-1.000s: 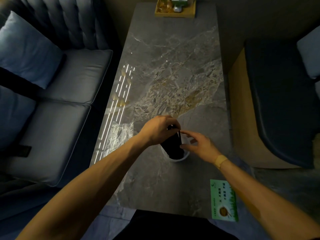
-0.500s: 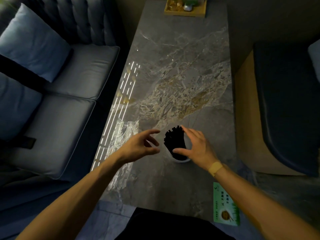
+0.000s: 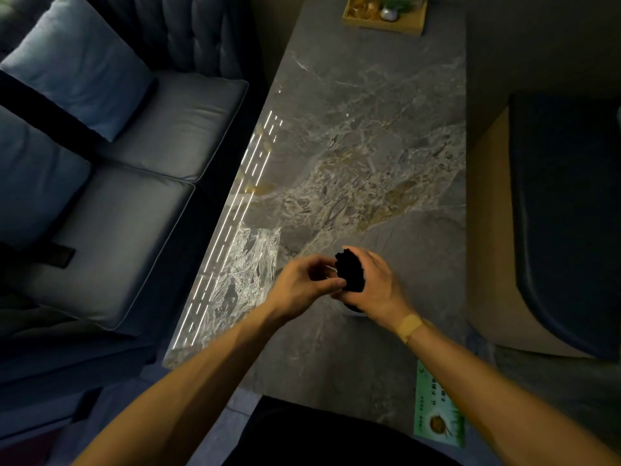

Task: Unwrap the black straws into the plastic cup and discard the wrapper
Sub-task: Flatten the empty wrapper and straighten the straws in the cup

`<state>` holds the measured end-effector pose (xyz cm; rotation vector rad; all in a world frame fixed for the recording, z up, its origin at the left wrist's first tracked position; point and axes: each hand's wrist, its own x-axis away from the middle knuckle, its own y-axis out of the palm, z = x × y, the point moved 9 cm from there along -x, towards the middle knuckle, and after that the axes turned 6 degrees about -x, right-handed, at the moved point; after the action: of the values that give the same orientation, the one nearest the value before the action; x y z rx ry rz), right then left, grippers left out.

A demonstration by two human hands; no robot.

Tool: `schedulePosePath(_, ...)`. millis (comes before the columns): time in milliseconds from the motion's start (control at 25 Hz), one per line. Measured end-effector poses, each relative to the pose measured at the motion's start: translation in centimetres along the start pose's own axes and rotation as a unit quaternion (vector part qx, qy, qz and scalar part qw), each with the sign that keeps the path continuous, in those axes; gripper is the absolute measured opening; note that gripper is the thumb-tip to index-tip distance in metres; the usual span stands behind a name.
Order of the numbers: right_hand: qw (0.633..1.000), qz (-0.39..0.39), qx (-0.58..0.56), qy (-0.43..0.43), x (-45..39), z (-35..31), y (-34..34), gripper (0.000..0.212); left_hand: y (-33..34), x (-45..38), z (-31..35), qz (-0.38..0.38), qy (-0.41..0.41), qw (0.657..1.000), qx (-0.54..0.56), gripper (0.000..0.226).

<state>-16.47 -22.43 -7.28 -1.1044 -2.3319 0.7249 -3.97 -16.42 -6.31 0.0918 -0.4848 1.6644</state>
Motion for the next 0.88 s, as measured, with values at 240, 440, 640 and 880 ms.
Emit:
schedulePosePath(240, 0.997, -0.002, 0.068, -0.038, 0.1, -0.7, -0.1, 0.057, 0.6, 0.1, -0.5, 0.008, -0.033, 0.996, 0.082, 0.023)
schedulePosePath(440, 0.995, -0.033, 0.086, -0.033, -0.3, -0.4, 0.3, 0.058, 0.7, 0.0, -0.9, -0.002, -0.049, 0.995, 0.081, 0.025)
schedulePosePath(640, 0.999, -0.01, 0.034, -0.031, -0.5, -0.5, -0.3, 0.06, 0.2, -0.1, -1.1, 0.005, -0.051, 0.997, 0.05, 0.03)
schedulePosePath(880, 0.999, -0.043, 0.004, -0.007, 0.0, 0.9, -0.6, 0.093, -0.4, 0.2, -1.3, -0.02, -0.044, 0.999, 0.016, 0.04)
